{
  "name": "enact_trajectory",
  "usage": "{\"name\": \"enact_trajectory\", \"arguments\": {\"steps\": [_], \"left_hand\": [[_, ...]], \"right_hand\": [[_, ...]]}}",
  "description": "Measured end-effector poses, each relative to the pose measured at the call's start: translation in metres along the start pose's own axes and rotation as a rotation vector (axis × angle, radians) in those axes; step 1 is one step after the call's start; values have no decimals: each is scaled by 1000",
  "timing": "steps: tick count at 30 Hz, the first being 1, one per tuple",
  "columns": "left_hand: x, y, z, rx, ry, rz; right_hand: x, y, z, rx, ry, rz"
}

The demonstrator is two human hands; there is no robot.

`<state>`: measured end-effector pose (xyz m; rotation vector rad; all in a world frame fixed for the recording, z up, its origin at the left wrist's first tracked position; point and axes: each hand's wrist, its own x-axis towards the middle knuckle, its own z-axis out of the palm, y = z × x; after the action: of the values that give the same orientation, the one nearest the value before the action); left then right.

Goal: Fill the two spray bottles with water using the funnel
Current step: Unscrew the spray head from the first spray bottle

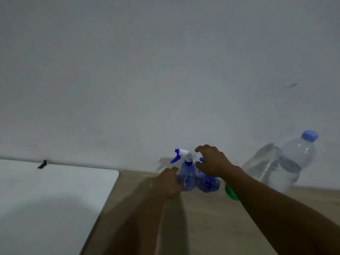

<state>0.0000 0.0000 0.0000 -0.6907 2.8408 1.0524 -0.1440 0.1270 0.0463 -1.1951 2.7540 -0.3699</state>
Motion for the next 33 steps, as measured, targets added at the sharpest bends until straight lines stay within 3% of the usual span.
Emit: {"name": "enact_trajectory", "arguments": {"steps": [4,7,14,21,23,29,33], "left_hand": [[38,-19,29,-106,20,99],[62,-26,49,-249,40,78],[51,-23,49,-193,196,-37],[15,-36,52,-267,182,21],[0,-42,56,-187,166,32],[-48,-54,60,-95,196,50],[-80,-60,71,-100,192,85]], "right_hand": [[21,-1,22,-163,38,-1],[31,-2,36,-196,74,24],[29,-9,42,-215,114,-7],[-6,-26,44,-208,92,-57],[-21,-32,46,-210,95,-77],[-65,-53,49,57,-5,-129],[-94,-65,56,106,-25,-129]]}}
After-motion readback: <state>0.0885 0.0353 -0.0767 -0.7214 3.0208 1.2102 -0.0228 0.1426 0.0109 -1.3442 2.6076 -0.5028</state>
